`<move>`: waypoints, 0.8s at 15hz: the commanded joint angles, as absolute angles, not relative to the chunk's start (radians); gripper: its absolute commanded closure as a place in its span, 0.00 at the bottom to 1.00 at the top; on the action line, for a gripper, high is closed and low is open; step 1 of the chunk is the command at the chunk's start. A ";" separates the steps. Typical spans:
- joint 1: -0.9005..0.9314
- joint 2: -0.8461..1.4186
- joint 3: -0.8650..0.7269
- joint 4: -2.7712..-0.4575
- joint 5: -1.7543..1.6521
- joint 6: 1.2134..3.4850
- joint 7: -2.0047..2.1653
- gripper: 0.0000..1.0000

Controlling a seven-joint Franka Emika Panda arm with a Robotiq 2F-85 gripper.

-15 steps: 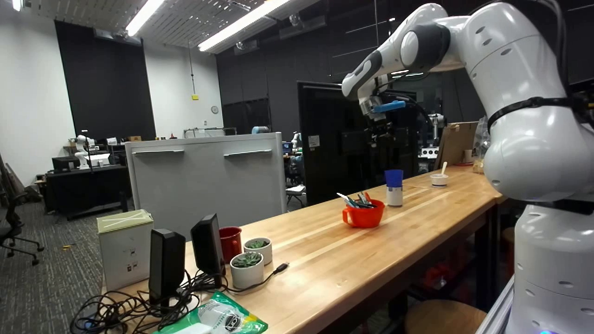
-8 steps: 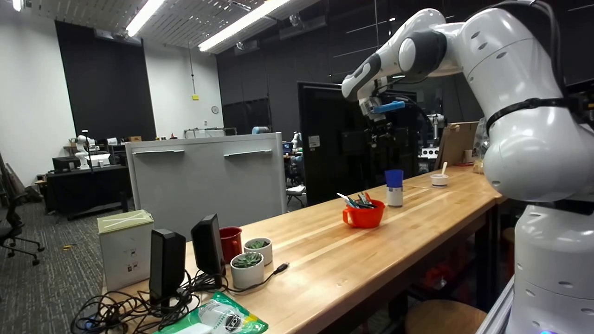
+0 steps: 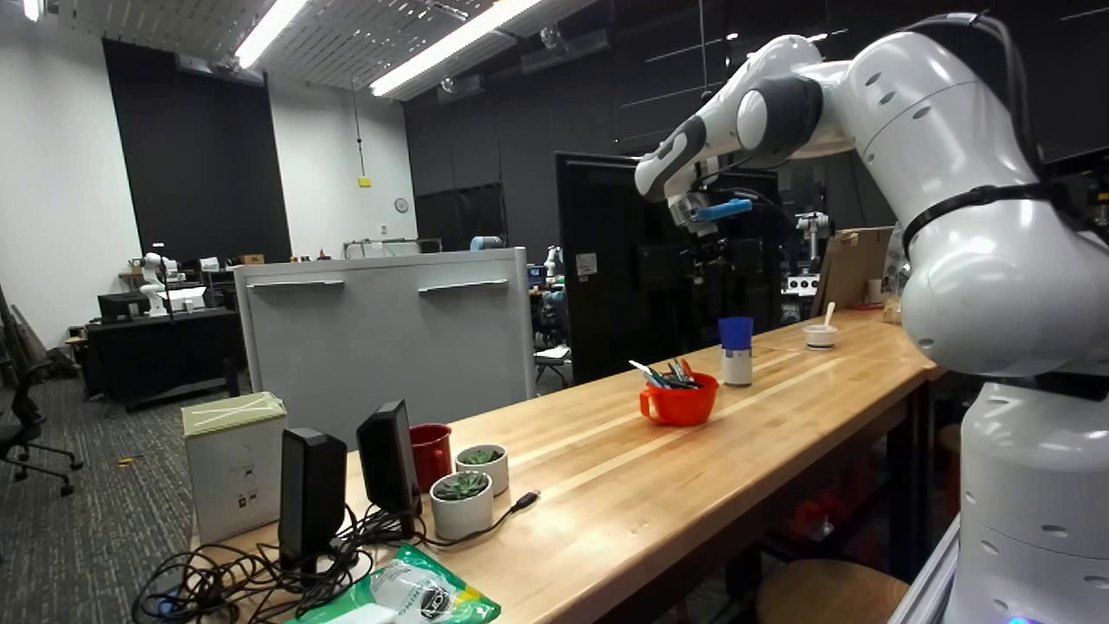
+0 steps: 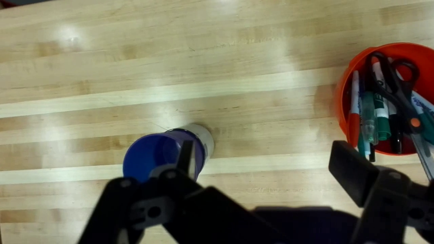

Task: Remove the blue cup from the white cup

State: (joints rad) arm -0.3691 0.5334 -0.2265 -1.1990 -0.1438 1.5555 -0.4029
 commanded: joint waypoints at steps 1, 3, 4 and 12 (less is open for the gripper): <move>-0.407 0.619 -0.212 -1.085 -0.160 1.535 -0.455 0.00; -0.424 0.658 -0.211 -1.041 -0.156 1.522 -0.470 0.00; -0.432 0.675 -0.210 -1.019 -0.153 1.511 -0.476 0.00; -0.482 0.793 -0.187 -0.870 -0.137 1.407 -0.507 0.00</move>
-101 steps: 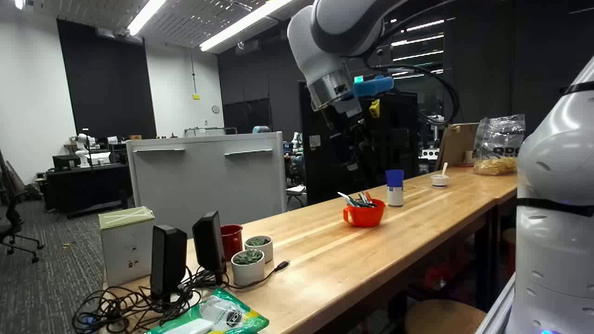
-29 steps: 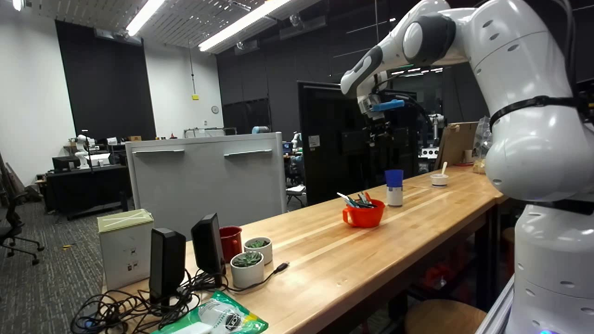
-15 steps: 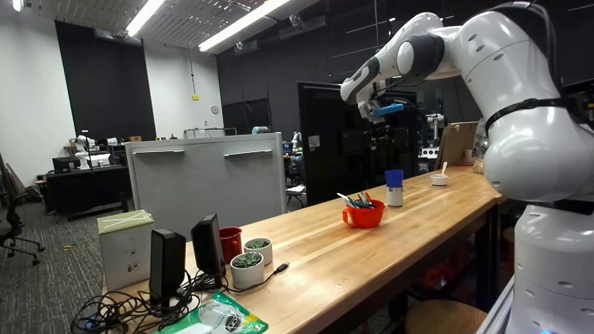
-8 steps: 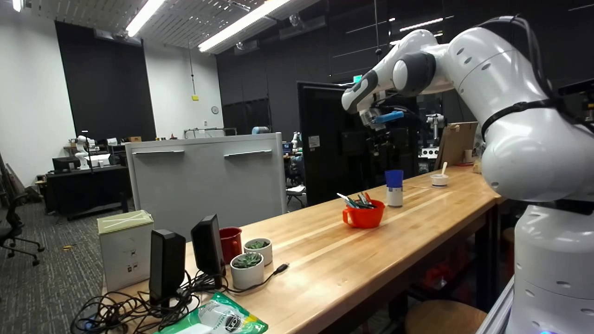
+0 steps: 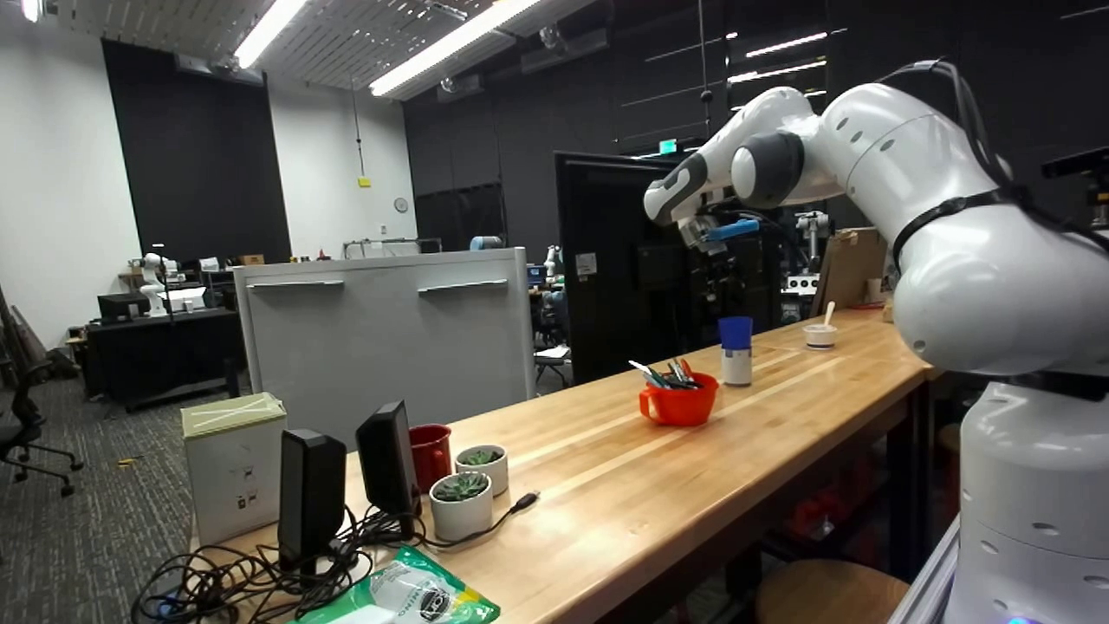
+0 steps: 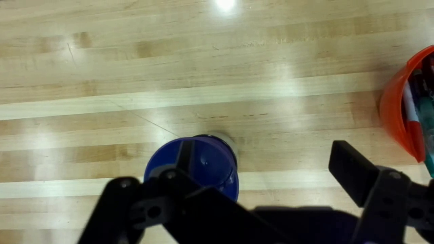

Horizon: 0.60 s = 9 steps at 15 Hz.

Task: Remove the blue cup from the white cup

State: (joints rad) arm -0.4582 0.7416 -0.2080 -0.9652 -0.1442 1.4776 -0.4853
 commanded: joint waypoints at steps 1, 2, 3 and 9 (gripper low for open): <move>-0.485 0.804 -0.184 -0.853 -0.138 1.391 -0.509 0.00; -0.487 0.814 -0.182 -0.837 -0.138 1.376 -0.508 0.00; -0.489 0.826 -0.181 -0.820 -0.139 1.363 -0.508 0.00; -0.501 0.900 -0.176 -0.720 -0.144 1.317 -0.505 0.00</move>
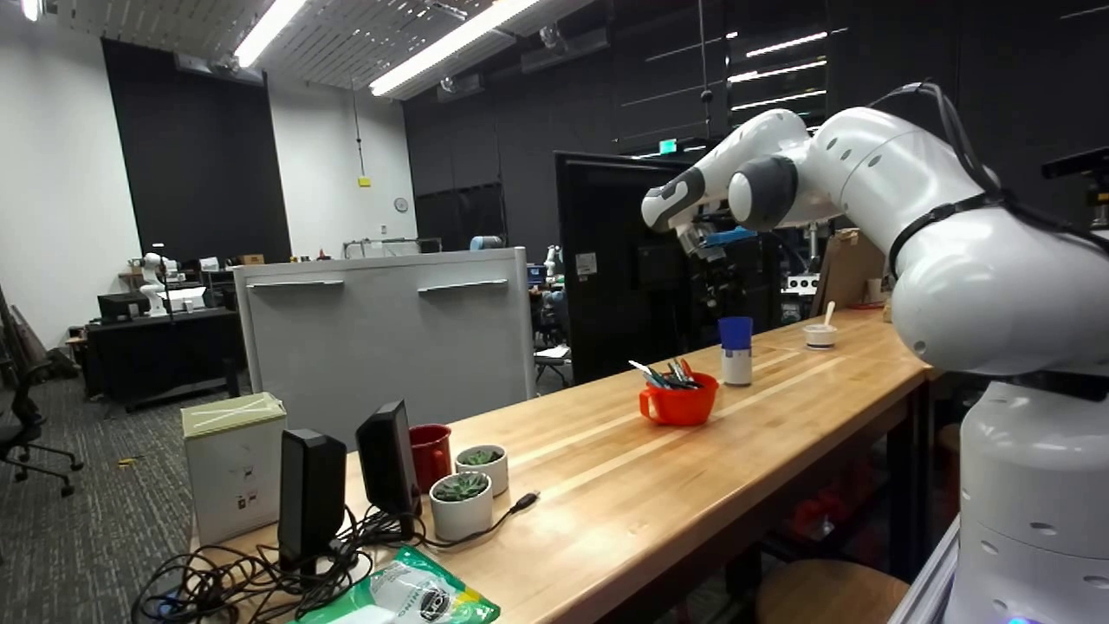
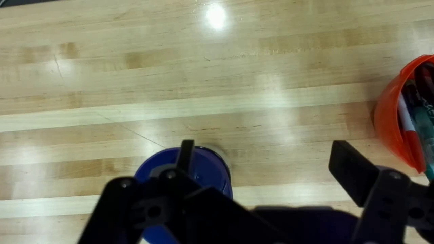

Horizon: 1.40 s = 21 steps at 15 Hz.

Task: Remove the blue cup from the white cup

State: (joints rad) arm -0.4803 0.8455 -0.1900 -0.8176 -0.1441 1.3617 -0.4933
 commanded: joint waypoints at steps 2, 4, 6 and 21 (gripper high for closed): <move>-0.506 0.927 -0.175 -0.687 -0.143 1.315 -0.503 0.00; -0.512 0.953 -0.172 -0.657 -0.140 1.306 -0.503 0.00; -0.516 0.978 -0.171 -0.631 -0.140 1.292 -0.505 0.00; -0.509 1.028 -0.184 -0.591 -0.141 1.296 -0.511 0.63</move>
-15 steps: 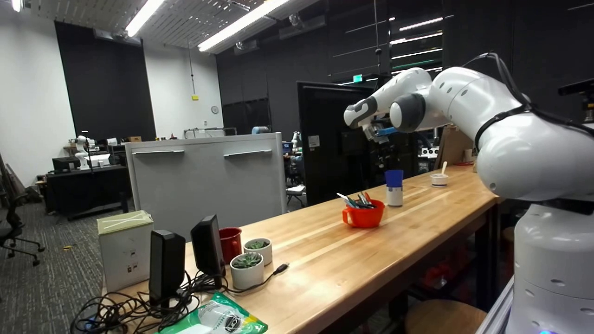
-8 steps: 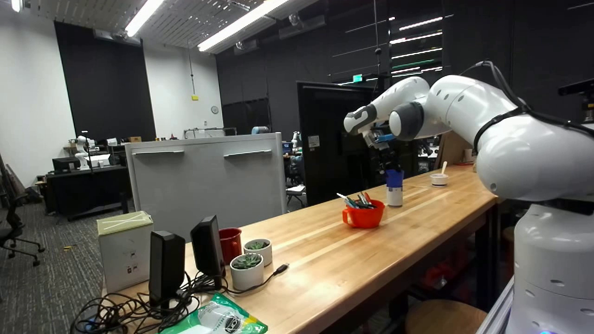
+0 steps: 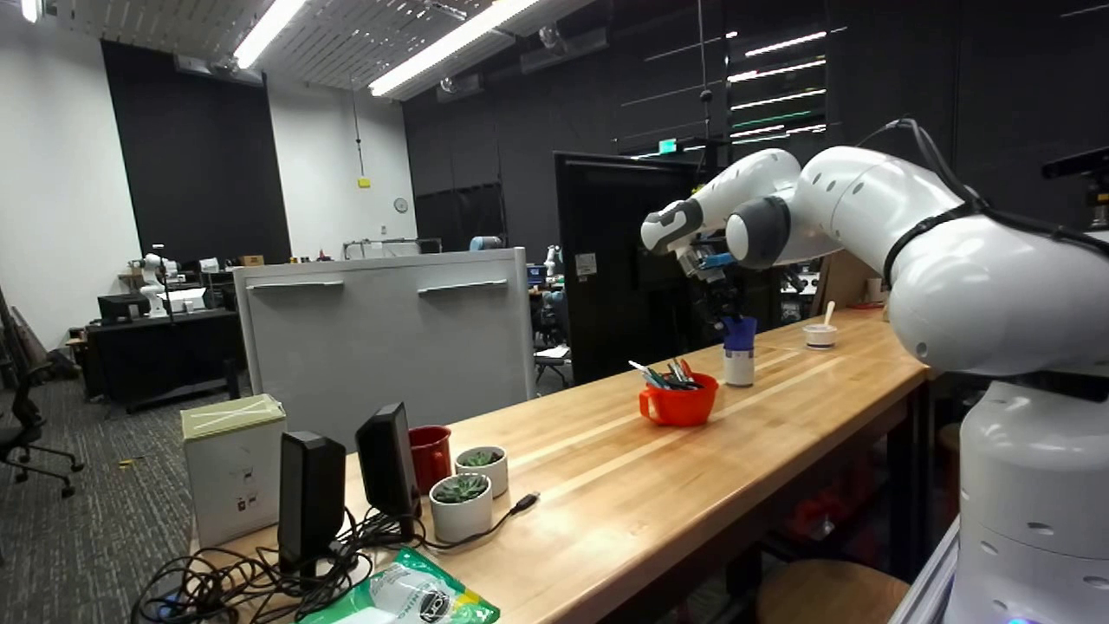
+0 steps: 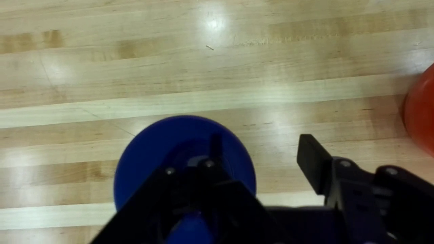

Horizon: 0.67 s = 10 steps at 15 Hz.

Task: Remove the blue cup from the white cup

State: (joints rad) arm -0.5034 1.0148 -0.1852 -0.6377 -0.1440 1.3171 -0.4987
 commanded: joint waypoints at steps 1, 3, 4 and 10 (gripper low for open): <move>-0.509 1.026 -0.185 -0.587 -0.142 1.297 -0.510 0.70; -0.510 1.025 -0.188 -0.577 -0.144 1.300 -0.508 0.86; -0.511 1.024 -0.189 -0.570 -0.144 1.303 -0.507 0.92; -0.531 1.078 -0.179 -0.421 -0.154 1.257 -0.505 0.99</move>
